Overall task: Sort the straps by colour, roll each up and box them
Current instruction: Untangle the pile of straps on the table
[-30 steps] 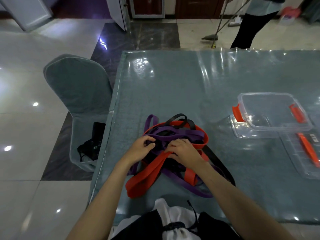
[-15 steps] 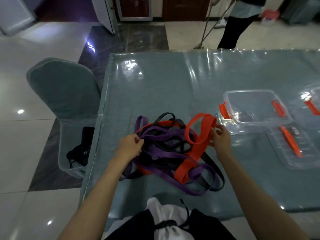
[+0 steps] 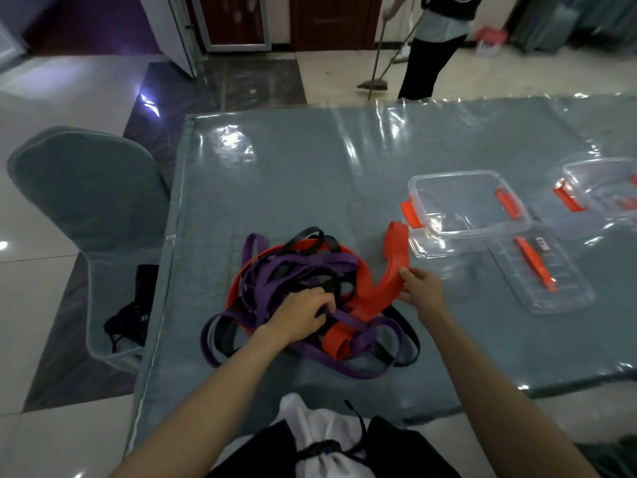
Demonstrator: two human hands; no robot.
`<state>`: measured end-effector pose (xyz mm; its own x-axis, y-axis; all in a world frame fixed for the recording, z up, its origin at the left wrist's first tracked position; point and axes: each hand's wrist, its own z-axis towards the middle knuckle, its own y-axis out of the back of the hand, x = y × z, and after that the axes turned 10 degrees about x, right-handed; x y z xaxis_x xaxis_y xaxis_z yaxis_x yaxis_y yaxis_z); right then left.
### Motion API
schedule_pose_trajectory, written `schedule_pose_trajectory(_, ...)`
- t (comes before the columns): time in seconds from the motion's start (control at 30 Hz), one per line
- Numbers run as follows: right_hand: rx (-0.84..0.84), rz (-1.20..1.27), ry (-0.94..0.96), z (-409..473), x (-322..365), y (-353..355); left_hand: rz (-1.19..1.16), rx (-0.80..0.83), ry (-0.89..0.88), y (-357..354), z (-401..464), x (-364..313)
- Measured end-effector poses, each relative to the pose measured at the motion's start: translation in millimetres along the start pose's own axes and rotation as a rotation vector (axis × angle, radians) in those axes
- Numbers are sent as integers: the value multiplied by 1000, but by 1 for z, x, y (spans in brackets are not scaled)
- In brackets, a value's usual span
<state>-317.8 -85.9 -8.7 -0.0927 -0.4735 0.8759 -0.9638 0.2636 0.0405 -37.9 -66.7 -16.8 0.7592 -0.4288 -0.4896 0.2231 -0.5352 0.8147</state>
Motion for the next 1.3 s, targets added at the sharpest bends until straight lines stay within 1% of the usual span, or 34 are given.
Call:
schedule_pose_trajectory(0.1, 137, 317, 61, -6, 7, -1, -44, 26, -21, 4, -19, 18)
schedule_pose_trajectory(0.13, 206, 370, 83, -8, 8, -3, -48, 54, -22, 5, -26, 23)
schedule_pose_trajectory(0.17, 273, 346, 106, -10, 9, -5, -56, 77, -29, 6, -32, 28)
schedule_pose_trajectory(0.27, 428, 30, 171, -14, 4, -21, -85, 87, -40, 9, -46, 36)
schedule_pose_trajectory(0.37, 492, -295, 133, -17, -10, -37, -75, 104, -72, 8, -49, 37)
schedule_pose_trajectory(0.43, 470, -500, 172, -17, -20, -45, -72, 127, -102, 8, -49, 36)
schedule_pose_trajectory(0.53, 390, -769, 308, -12, -25, -53, -47, 173, -132, 11, -46, 33)
schedule_pose_trajectory(0.6, 360, -922, 297, -6, -24, -57, 4, 200, -154, 11, -44, 29)
schedule_pose_trajectory(0.67, 317, -989, 278, -1, -20, -61, 53, 223, -168, 9, -42, 25)
schedule_pose_trajectory(0.73, 332, -912, 266, 1, -19, -66, 62, 232, -163, 7, -39, 21)
schedule_pose_trajectory(0.8, 380, -791, 224, -1, -18, -69, 9, 220, -142, 4, -34, 16)
schedule_pose_trajectory(0.83, 390, -773, 227, -2, -19, -69, -26, 210, -131, 3, -32, 15)
schedule_pose_trajectory(0.9, 421, -839, 240, -4, -23, -68, -65, 223, -114, 0, -28, 12)
schedule_pose_trajectory(0.97, 430, -962, 254, -4, -28, -70, -55, 280, -115, -1, -25, 9)
schedule_pose_trajectory(1.0, 397, -998, 276, -3, -29, -71, -43, 305, -112, -1, -24, 8)
schedule_pose_trajectory(1.07, 284, -974, 287, 3, -26, -74, -27, 326, -87, -1, -24, 6)
schedule_pose_trajectory(1.1, 241, -911, 258, 5, -22, -75, -37, 320, -64, -1, -23, 6)
schedule_pose_trajectory(1.13, 220, -797, 209, 8, -18, -76, -59, 301, -39, -1, -23, 5)
schedule_pose_trajectory(1.2, 214, -497, 142, 11, -8, -78, -120, 240, 20, -1, -24, 4)
schedule_pose_trajectory(1.23, 209, -372, 139, 12, -3, -78, -145, 215, 44, 0, -25, 4)
schedule_pose_trajectory(1.3, 203, -217, 166, 12, 10, -80, -177, 191, 63, 1, -26, 4)
